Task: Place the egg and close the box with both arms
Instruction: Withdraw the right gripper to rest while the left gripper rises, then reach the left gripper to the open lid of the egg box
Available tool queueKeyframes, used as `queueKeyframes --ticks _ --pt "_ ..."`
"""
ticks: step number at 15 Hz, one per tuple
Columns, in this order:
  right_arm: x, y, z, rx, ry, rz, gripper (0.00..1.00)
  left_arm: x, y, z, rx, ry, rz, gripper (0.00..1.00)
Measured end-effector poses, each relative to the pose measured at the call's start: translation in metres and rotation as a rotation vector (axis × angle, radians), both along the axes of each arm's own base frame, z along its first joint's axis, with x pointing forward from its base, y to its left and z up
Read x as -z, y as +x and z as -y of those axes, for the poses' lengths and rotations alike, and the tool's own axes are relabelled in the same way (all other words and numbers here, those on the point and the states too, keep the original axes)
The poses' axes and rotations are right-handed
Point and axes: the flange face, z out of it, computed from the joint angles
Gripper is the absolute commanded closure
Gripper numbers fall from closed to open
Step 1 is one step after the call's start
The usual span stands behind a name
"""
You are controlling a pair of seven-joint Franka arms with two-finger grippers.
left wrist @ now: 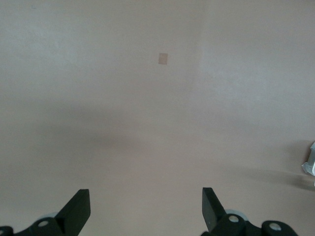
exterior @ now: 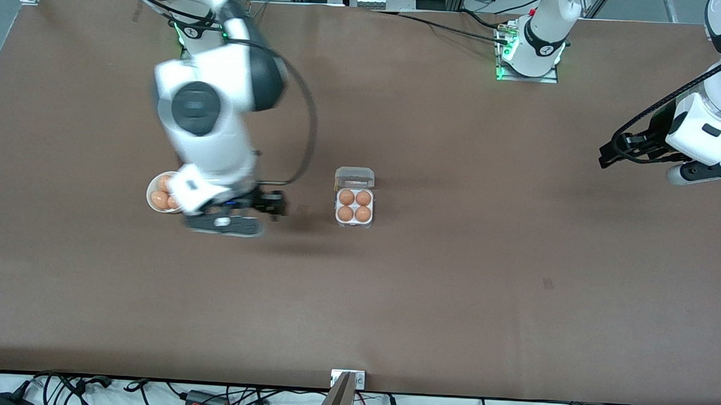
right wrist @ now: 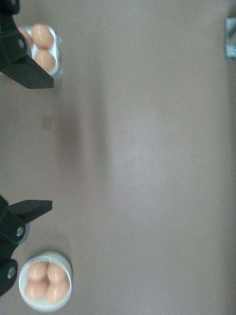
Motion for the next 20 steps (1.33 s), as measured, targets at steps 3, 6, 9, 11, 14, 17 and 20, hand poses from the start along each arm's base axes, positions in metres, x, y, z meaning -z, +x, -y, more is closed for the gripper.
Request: queueKeyframes --ticks 3,6,9,11,14,17,20 --pt "-0.025 0.018 0.067 0.025 0.007 0.015 0.0 0.006 0.002 0.001 0.002 0.001 -0.011 0.11" --pt "-0.04 0.022 0.097 0.064 0.011 0.025 0.0 0.006 0.002 0.001 0.004 0.001 -0.012 0.53" --pt "-0.055 0.026 0.153 0.123 0.019 0.013 0.0 0.006 0.002 0.002 0.004 0.001 -0.012 0.74" --pt "-0.071 0.025 0.192 0.149 0.037 0.013 0.0 0.006 0.001 0.002 0.005 0.001 -0.013 0.99" --pt "-0.101 0.014 0.25 0.129 0.046 0.003 0.0 0.007 -0.001 0.006 0.013 0.002 -0.027 0.99" --pt "-0.119 0.0 0.309 0.063 0.035 -0.019 0.0 0.005 -0.005 0.01 0.02 0.001 -0.051 0.99" --pt "-0.119 -0.011 0.331 0.014 0.031 -0.079 0.0 0.003 -0.008 0.028 0.034 -0.064 -0.063 0.99"
